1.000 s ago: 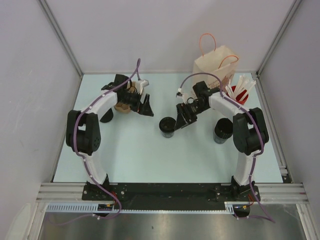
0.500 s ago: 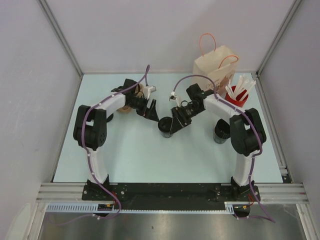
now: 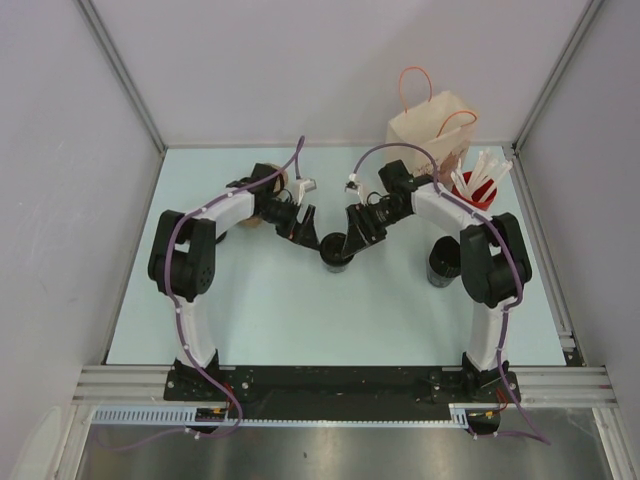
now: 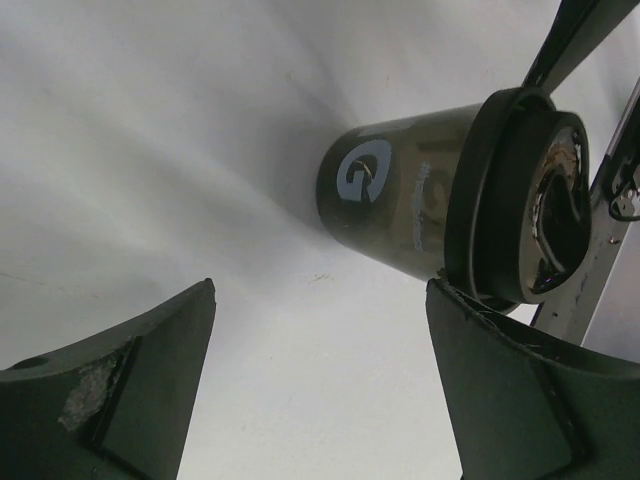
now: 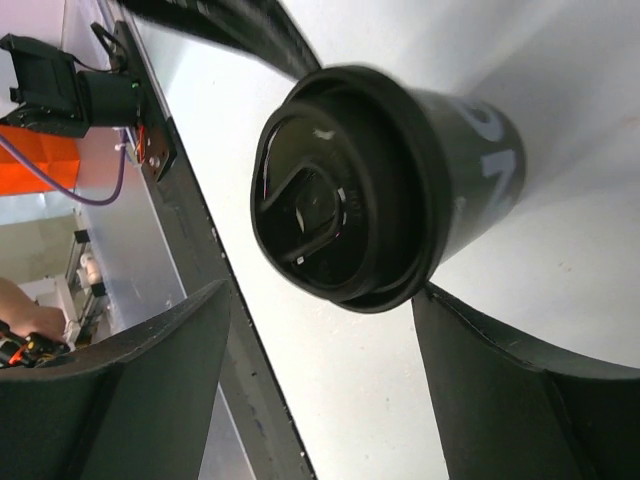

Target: Pack the takeout coffee

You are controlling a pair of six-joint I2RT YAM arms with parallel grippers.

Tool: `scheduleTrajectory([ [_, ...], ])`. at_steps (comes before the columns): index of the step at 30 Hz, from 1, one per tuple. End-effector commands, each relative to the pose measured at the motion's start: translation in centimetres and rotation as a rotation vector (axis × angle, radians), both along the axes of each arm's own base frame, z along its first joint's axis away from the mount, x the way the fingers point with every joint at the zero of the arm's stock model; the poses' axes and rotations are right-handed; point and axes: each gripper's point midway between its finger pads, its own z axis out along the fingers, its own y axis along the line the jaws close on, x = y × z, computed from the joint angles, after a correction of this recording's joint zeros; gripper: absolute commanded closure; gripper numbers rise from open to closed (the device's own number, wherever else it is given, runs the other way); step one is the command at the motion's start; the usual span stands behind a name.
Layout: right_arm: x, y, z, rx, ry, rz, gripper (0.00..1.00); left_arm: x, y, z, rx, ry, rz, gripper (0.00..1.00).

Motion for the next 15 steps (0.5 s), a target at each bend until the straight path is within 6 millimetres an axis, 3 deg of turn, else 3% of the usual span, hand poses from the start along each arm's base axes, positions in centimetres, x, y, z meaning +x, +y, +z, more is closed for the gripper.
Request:
scheduleTrajectory([
  [1,2.2,1.0,1.1,0.034,-0.065,-0.011,0.22,-1.1,-0.3,1.7,-0.026,-0.047,-0.037,0.1],
  [15,4.2,1.6,1.0,0.003,-0.111,-0.041,0.22,-2.2,0.4,1.5,-0.002,-0.052,-0.048,0.11],
])
